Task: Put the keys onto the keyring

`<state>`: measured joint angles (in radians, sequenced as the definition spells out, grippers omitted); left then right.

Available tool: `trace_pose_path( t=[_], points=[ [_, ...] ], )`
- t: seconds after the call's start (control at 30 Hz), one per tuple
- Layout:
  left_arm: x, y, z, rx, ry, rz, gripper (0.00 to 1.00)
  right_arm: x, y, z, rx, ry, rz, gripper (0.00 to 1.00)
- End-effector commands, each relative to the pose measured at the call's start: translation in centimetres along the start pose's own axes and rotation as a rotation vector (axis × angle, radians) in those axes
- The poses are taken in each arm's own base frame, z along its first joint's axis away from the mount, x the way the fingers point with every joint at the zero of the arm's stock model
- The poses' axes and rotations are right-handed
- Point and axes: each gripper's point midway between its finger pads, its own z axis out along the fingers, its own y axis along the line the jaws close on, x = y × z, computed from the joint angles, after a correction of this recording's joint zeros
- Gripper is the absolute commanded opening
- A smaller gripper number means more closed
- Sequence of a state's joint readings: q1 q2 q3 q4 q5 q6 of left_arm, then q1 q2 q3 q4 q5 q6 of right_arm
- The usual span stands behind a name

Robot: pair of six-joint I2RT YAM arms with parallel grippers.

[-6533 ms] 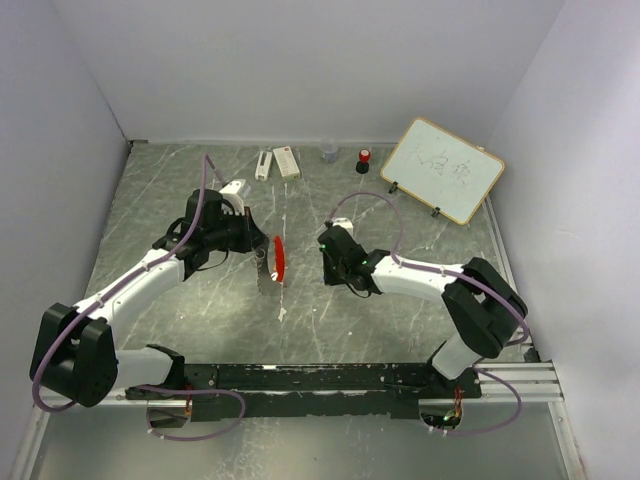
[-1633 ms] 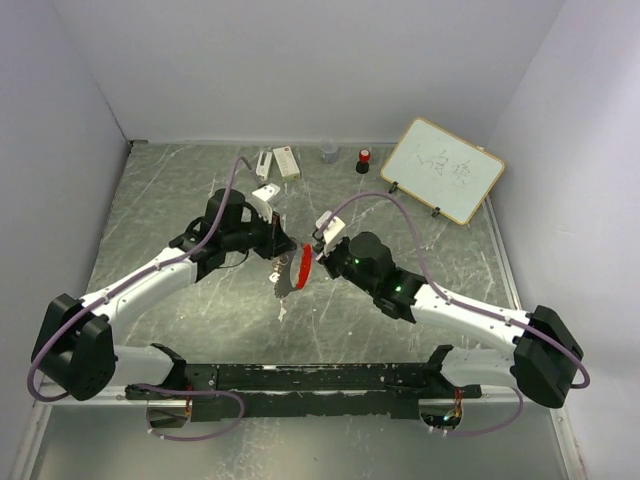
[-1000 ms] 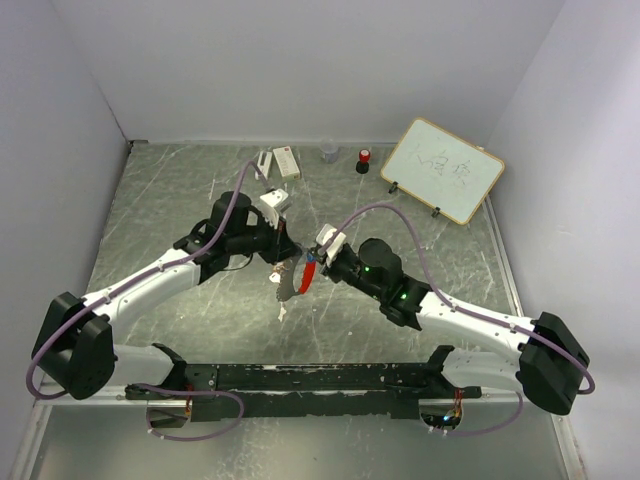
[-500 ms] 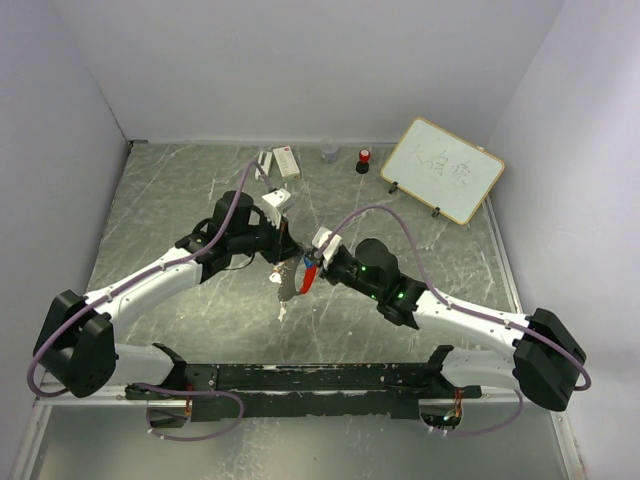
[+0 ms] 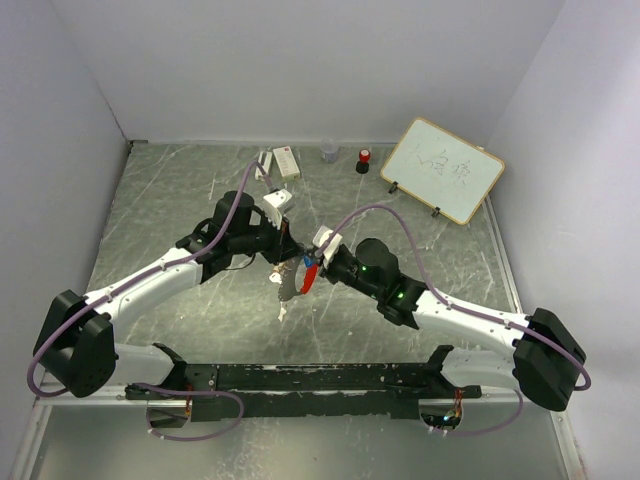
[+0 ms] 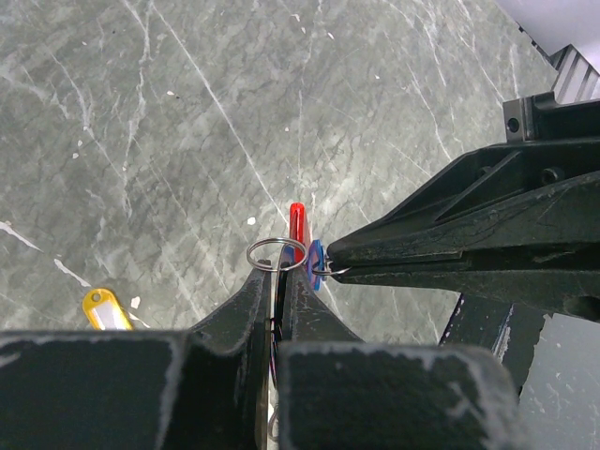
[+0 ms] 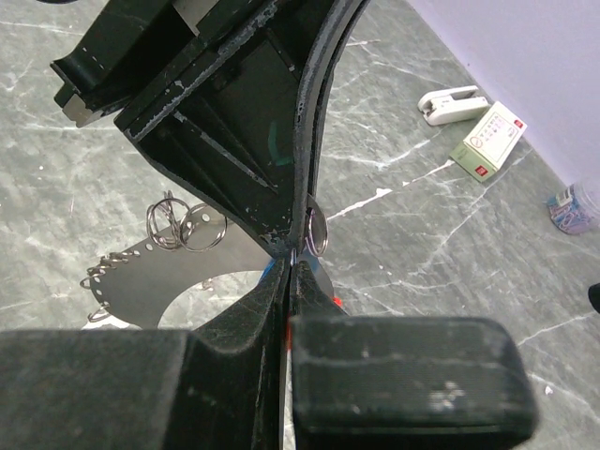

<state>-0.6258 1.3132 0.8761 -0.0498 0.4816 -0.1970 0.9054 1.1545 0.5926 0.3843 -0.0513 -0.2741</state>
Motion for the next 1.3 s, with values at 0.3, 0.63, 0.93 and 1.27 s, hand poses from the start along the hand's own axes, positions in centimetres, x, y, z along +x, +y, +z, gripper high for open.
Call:
trace_pose_path(
  t=[0.3, 0.63, 0.93, 1.27],
  points=[
    [-1.61, -1.64, -0.17, 0.06, -0.034, 0.049, 0.07, -1.39, -0.69, 0.67, 0.027, -0.036, -0.007, 0.0],
    [-1.41, -1.76, -0.04, 0.065, -0.028, 0.051, 0.07, -1.55, -1.21, 0.61, 0.056, -0.043, -0.002, 0.0],
    [-1.26, -1.77, -0.02, 0.066, -0.023, 0.051, 0.07, -1.8, -1.51, 0.6, 0.071, -0.051, -0.004, 0.0],
    [-1.35, -1.86, 0.02, 0.067, -0.025, 0.055, 0.07, -1.91, -1.55, 0.67, 0.071, -0.05, -0.005, 0.0]
  ],
)
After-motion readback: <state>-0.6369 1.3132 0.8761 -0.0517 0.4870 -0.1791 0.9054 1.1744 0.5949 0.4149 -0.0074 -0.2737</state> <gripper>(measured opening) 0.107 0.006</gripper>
